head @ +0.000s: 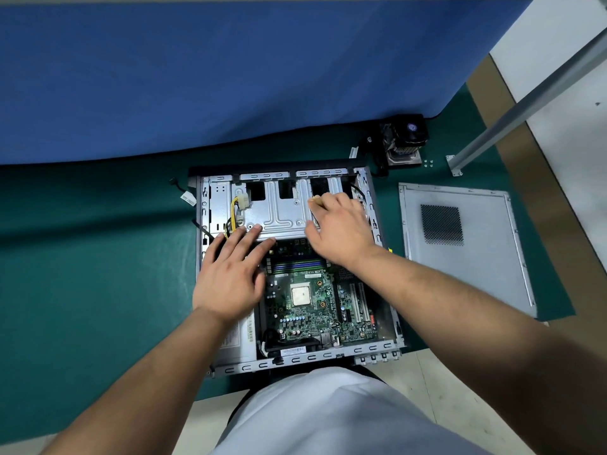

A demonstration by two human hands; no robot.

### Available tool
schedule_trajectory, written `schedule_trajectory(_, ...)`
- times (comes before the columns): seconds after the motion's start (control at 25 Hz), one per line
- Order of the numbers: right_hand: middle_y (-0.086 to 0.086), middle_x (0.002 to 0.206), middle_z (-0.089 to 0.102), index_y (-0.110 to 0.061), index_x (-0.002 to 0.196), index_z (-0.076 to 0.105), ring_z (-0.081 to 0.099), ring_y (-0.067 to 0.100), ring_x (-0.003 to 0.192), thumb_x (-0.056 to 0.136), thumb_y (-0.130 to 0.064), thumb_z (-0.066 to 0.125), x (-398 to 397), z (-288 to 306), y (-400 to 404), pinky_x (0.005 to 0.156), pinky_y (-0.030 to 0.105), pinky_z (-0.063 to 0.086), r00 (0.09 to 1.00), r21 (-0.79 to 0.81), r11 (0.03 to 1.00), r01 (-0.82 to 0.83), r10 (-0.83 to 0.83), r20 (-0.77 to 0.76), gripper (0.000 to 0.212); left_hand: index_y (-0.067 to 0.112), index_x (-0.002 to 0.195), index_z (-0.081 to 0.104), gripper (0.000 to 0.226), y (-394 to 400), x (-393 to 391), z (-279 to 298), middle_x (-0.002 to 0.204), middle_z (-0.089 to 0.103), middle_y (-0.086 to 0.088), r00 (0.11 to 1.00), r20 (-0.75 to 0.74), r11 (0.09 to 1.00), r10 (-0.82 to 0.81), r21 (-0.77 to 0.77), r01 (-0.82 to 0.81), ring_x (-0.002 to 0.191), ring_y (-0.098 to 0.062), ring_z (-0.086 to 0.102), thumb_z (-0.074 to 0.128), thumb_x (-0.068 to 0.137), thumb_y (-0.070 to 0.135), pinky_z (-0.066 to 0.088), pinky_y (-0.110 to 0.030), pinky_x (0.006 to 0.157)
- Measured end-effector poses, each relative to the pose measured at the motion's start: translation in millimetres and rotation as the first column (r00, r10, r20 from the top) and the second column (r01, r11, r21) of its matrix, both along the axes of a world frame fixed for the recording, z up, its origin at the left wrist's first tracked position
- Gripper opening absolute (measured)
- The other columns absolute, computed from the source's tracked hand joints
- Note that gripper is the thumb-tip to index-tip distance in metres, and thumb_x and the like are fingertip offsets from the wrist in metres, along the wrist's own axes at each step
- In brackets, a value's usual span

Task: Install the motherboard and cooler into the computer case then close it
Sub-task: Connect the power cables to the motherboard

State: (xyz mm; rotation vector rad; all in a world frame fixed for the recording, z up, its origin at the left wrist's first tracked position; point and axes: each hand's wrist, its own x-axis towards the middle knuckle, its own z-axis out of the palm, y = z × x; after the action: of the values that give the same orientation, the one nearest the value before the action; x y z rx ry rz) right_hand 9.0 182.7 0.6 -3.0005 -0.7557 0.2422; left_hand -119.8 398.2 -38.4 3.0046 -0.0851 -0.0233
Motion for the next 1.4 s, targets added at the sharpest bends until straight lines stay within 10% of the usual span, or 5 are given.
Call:
schedule_trajectory(0.28,-0.005,0.167,0.019,-0.022,0.162,0.020,0.014,0.027,0.152,0.097,-0.071,0.025,-11,-1,-12,0.122,0.050,0.015,0.982,-0.042,0.999,0.002,-0.010,-0.188,0.081,0.042,0.152,0.036,0.064,0,0,-4,0.164,0.035,0.009,1.000,0.005,1.000,-0.001,0.010,0.001,0.153,-0.018,0.027,0.042,0.088,0.043,0.017,-0.047,0.125)
schedule_trajectory(0.48,-0.005,0.151,0.048,-0.024,0.148,0.048,0.038,0.018,0.140,0.104,-0.039,0.042,8,18,-52,0.118,0.043,0.026,0.990,0.156,0.984,0.091,-0.073,-0.117,0.046,0.043,0.152,0.035,0.064,0,0,-3,0.164,0.034,0.010,1.000,-0.005,1.000,0.002,0.010,-0.002,0.153,-0.017,0.026,0.041,0.089,0.043,0.017,-0.047,0.125)
schedule_trajectory(0.72,0.002,0.123,0.052,-0.018,0.120,0.068,0.049,0.022,0.113,0.091,-0.028,0.061,10,34,-84,0.100,0.040,0.044,1.000,-0.170,0.985,0.013,-0.014,-0.003,0.032,0.043,0.152,0.035,0.063,0,-2,-3,0.164,0.034,0.009,1.000,-0.010,1.000,0.006,-0.004,-0.006,0.153,-0.017,0.026,0.038,0.090,0.044,0.017,-0.047,0.126)
schedule_trajectory(1.04,0.008,0.112,0.057,-0.011,0.118,0.064,0.059,0.027,0.101,0.085,-0.002,0.064,12,40,-68,0.088,0.040,0.057,0.998,-0.230,0.972,-0.038,0.024,-0.063,0.033,0.044,0.153,0.034,0.063,-1,-2,2,0.165,0.032,0.010,1.000,-0.025,1.000,0.000,0.002,0.000,0.154,-0.016,0.024,0.037,0.090,0.045,0.014,-0.046,0.126)
schedule_trajectory(1.4,0.007,0.111,0.066,-0.014,0.122,0.069,0.066,0.025,0.100,0.097,-0.006,0.061,-10,20,-51,0.090,0.040,0.058,0.996,0.128,0.990,0.065,-0.056,-0.067,0.028,0.044,0.153,0.034,0.063,2,-1,-6,0.164,0.033,0.011,1.000,-0.002,1.000,-0.005,0.000,0.005,0.153,-0.016,0.026,0.041,0.090,0.044,0.015,-0.046,0.126)
